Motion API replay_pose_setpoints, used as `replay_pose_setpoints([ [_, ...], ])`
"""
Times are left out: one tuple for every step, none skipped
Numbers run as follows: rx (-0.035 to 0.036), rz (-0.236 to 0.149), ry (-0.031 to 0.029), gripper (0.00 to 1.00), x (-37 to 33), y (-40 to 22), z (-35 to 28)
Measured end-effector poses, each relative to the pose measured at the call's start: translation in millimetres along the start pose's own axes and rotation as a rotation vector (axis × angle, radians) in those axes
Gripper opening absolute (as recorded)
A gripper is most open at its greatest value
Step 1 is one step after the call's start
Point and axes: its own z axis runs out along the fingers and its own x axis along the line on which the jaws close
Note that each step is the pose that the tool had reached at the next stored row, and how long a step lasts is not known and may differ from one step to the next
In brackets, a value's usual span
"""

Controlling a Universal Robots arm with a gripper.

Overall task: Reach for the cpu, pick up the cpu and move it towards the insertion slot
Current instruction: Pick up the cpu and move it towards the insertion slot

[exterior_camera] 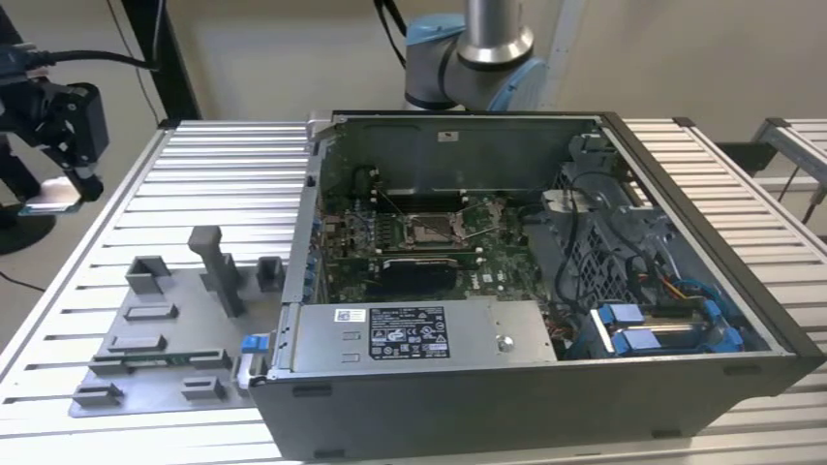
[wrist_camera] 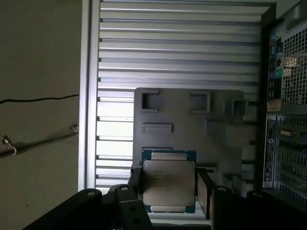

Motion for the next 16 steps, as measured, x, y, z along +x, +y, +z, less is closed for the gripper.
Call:
replay_pose_setpoints([
  [0.0000, 0.000, 0.0000, 0.00, -3.5, 0.0, 0.0],
  [0.0000, 0.000, 0.0003, 0.00, -8.1, -0.1, 0.0],
  [0.0001, 0.000, 0.0006, 0.00, -12.5, -0.1, 0.0],
  [0.0000, 0.000, 0.0008, 0.00, -17.1, -0.2, 0.0],
  [0.0001, 0.000, 0.0014, 0.00, -21.7, -0.3, 0.0],
  [0.0001, 0.000, 0.0021, 0.00, -26.4, -0.3, 0.0],
  [0.0000, 0.000, 0.0027, 0.00, -31.1, -0.3, 0.1],
  [0.0000, 0.000, 0.0034, 0.00, -35.1, -0.4, 0.1],
  [0.0000, 0.000, 0.0041, 0.00, -40.0, -0.4, 0.1],
  [0.0000, 0.000, 0.0048, 0.00, -44.5, -0.5, 0.1],
  [0.0000, 0.000, 0.0052, 0.00, -48.9, -0.5, 0.1],
  [0.0000, 0.000, 0.0057, 0.00, -53.4, -0.6, 0.1],
  [0.0000, 0.000, 0.0061, 0.00, -57.9, -0.6, 0.1],
  [0.0000, 0.000, 0.0063, 0.00, -62.5, -0.6, 0.1],
  [-0.0001, 0.000, 0.0066, 0.00, -67.0, -0.7, 0.1],
  [0.0000, 0.000, 0.0071, 0.00, -71.5, -0.8, 0.1],
])
